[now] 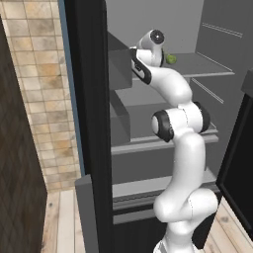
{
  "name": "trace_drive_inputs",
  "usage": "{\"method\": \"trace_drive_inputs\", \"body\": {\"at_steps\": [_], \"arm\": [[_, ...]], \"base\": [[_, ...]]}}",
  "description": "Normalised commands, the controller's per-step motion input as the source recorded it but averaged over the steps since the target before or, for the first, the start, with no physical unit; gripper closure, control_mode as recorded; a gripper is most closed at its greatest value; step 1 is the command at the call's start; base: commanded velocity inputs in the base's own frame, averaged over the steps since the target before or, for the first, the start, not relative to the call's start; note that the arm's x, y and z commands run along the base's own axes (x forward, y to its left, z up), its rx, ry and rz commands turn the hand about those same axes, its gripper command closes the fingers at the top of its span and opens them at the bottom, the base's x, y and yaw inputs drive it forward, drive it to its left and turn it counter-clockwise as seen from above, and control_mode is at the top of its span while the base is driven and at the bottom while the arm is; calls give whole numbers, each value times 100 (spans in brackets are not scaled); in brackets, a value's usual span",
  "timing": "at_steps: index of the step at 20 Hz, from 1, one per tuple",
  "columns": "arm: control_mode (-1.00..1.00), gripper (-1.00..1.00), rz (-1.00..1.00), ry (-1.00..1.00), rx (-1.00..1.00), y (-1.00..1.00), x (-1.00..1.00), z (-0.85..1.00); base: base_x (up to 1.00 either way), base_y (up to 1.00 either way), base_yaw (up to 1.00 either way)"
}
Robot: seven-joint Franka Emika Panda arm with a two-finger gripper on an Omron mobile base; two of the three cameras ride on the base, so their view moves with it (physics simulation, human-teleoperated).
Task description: Move the broccoli and brussel sprout from the second highest shelf to the top shelf to make space. Then, place the pitcher from the counter on the cleared second highest shelf.
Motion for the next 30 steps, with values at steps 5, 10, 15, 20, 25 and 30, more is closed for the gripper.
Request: {"method": "trace_drive_inputs", "body": {"at_steps": [5,10,15,20,25,30], "arm": [[-100,-100,0,0,-1,9,-3,0],[-100,-100,0,-6,-8,28,-43,-11],[-100,-100,0,-18,-8,11,-44,-19],[-100,-100,-3,-6,-4,-4,-74,-6],[-100,-100,-2,0,1,-41,-100,-2],[-100,-100,-2,0,11,-59,-100,7]], "base": [[0,0,0],[0,0,0],[0,0,0],[0,0,0],[0,0,0],[0,0,0]]}}
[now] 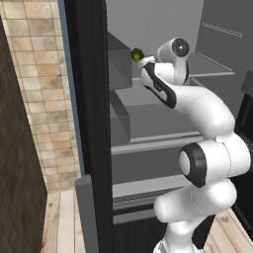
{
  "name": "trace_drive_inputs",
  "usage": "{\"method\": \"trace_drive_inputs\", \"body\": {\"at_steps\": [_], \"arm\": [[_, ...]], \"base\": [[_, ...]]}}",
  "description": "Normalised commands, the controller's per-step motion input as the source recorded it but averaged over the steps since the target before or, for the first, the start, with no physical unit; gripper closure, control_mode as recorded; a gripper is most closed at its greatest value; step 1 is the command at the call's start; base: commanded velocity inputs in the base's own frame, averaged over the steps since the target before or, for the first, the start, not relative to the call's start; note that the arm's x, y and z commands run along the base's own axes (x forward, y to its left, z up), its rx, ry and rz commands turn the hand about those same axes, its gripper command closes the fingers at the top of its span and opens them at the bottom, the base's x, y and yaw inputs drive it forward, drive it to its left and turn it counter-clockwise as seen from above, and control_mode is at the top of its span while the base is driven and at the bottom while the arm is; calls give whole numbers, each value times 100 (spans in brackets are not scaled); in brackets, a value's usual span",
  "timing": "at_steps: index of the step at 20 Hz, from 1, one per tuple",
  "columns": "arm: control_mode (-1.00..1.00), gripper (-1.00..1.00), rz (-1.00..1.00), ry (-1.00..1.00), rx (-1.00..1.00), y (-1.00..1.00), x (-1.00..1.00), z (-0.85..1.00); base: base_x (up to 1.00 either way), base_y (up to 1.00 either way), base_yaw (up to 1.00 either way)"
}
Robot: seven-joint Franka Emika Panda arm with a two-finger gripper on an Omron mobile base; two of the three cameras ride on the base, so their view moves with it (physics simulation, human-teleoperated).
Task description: Move the broccoli and brussel sprout from the second highest shelf to the top shelf to make space. Then, place the pitcher from the counter on the cleared second highest shelf.
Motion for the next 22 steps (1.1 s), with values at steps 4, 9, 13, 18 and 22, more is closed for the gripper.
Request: {"method": "trace_drive_inputs", "body": {"at_steps": [4,9,13,18,22], "arm": [[-100,-100,0,2,12,-43,-100,1],[-100,-100,-2,15,4,-10,-100,-29],[-100,-100,-2,20,1,0,-100,-54],[-100,-100,-5,24,0,0,-100,-48],[-100,-100,0,18,0,0,-100,-53]], "base": [[0,0,0],[0,0,0],[0,0,0],[0,0,0],[0,0,0]]}}
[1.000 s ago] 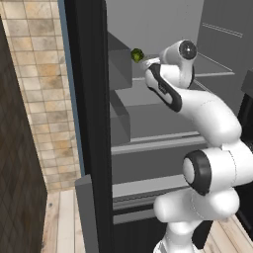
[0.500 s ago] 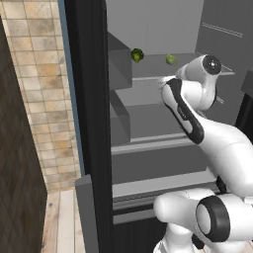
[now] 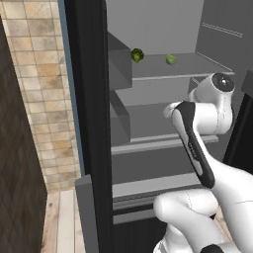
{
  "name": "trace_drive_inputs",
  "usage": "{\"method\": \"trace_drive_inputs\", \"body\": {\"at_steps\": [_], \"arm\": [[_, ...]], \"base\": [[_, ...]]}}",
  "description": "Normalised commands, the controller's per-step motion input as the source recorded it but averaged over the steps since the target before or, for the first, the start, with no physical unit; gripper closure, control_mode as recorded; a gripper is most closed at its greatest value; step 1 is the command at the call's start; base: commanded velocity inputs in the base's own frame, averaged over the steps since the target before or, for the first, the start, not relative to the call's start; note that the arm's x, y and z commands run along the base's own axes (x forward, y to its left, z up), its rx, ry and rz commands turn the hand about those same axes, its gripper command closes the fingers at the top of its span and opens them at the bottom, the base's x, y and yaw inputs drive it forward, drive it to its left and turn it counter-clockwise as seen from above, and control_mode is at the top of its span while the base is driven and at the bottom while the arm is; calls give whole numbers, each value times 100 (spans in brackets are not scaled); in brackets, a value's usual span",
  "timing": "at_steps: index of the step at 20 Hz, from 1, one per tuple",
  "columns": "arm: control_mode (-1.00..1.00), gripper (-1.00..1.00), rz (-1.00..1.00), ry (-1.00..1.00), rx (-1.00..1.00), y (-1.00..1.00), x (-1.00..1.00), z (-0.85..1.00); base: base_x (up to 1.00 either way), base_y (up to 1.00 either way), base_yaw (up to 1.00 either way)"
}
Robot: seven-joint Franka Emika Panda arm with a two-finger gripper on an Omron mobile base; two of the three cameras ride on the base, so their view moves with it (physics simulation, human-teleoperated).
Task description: Move the broccoli and brussel sprout from the second highest shelf to the top shelf to make space. Then, place the pitcher from the counter on the cleared second highest shelf.
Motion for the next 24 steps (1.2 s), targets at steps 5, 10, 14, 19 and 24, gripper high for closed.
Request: {"method": "trace_drive_inputs", "body": {"at_steps": [5,10,14,19,24], "arm": [[-100,-100,0,9,0,0,-84,-35],[-100,-100,0,3,0,0,-54,-31],[-100,-100,0,0,0,0,-12,-5],[-100,-100,0,0,0,0,1,0],[100,-100,0,0,0,0,2,0]], "base": [[0,0,0],[0,0,0],[0,0,0],[0,0,0],[-2,0,0]]}}
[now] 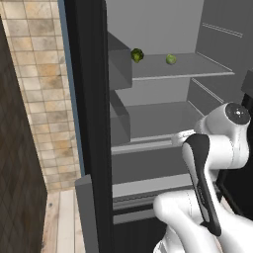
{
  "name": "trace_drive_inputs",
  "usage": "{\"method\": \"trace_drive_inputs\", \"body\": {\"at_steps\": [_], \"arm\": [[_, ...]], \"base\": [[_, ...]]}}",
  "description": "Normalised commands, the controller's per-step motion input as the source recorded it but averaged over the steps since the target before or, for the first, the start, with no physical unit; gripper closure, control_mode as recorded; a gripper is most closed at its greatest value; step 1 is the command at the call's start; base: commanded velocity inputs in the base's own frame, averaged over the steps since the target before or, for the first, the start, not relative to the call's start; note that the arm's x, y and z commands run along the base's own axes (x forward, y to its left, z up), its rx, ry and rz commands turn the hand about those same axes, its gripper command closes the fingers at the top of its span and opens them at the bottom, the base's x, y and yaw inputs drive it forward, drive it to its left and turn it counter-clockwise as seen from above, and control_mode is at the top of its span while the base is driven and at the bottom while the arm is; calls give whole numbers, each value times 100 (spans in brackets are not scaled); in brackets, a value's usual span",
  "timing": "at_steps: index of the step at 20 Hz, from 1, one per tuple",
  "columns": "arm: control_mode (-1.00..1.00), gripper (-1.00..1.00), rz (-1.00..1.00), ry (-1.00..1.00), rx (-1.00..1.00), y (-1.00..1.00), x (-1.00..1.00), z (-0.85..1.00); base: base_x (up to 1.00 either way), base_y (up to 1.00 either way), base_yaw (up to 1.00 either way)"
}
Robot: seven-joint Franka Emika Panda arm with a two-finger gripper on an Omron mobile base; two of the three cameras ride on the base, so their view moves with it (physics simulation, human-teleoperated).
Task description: Move the broccoli and brussel sprout from the second highest shelf to the top shelf to make space. Then, place the pitcher from the counter on the cleared second highest shelf.
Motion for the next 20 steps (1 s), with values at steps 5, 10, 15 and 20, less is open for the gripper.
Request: {"method": "trace_drive_inputs", "body": {"at_steps": [5,10,15,20], "arm": [[100,-100,0,0,0,0,0,0],[100,-100,0,0,0,0,0,0],[100,-100,0,0,0,0,0,0],[100,-100,0,0,0,0,0,0]], "base": [[-78,1,-10],[-100,2,-25],[-96,0,-40],[-59,-14,-57]]}}
